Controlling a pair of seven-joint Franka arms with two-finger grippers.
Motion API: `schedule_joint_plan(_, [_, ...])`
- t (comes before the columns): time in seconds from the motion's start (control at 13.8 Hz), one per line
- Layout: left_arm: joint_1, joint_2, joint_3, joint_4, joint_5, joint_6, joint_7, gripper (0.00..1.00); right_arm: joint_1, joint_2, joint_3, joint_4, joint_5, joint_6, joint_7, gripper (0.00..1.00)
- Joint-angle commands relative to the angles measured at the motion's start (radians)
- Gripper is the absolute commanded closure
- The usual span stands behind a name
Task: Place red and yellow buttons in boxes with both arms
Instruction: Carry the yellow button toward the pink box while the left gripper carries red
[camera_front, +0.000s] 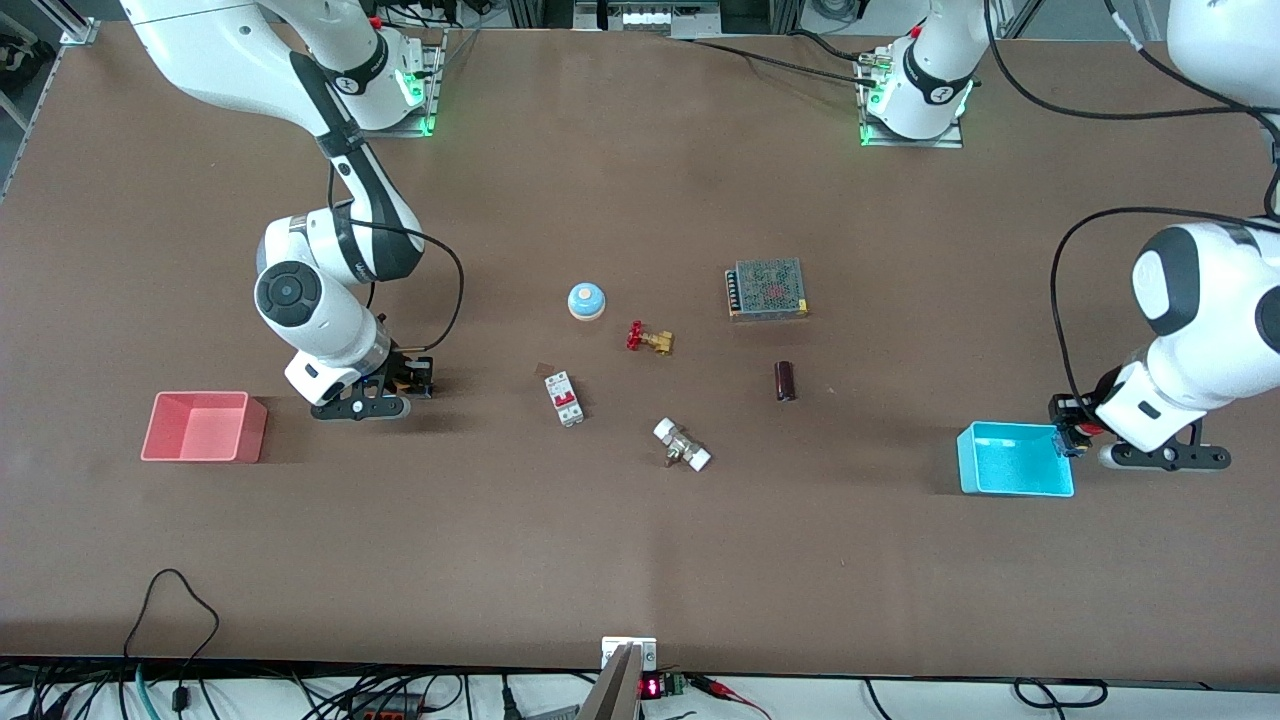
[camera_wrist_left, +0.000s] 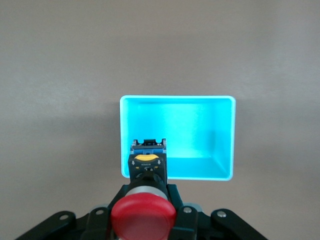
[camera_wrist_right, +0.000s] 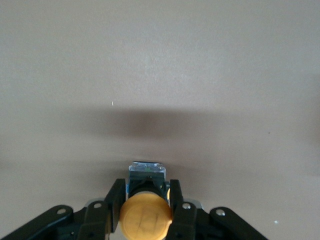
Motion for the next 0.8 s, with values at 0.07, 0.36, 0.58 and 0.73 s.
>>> schedule_joint_plan(0.07, [0.004, 0.091, -0.011, 0.069, -0.057, -0.009, 0.009, 0.8, -0.002, -0.017, -0.004, 0.052, -0.01, -0.075, -0.025, 0.67])
schedule_joint_plan(0.36, [-0.002, 0.125, -0.012, 0.071, -0.077, -0.008, 0.007, 0.8, -0.036, -0.106, -0.005, 0.098, -0.003, -0.225, -0.111, 0.67])
schedule_joint_plan(0.58, [-0.003, 0.151, -0.012, 0.101, -0.083, -0.008, 0.009, 0.8, -0.108, -0.22, -0.005, 0.103, 0.003, -0.349, -0.197, 0.68])
schedule_joint_plan(0.73, [-0.003, 0.166, -0.012, 0.104, -0.088, -0.008, 0.007, 0.8, -0.177, -0.263, -0.008, 0.13, 0.006, -0.412, -0.275, 0.68])
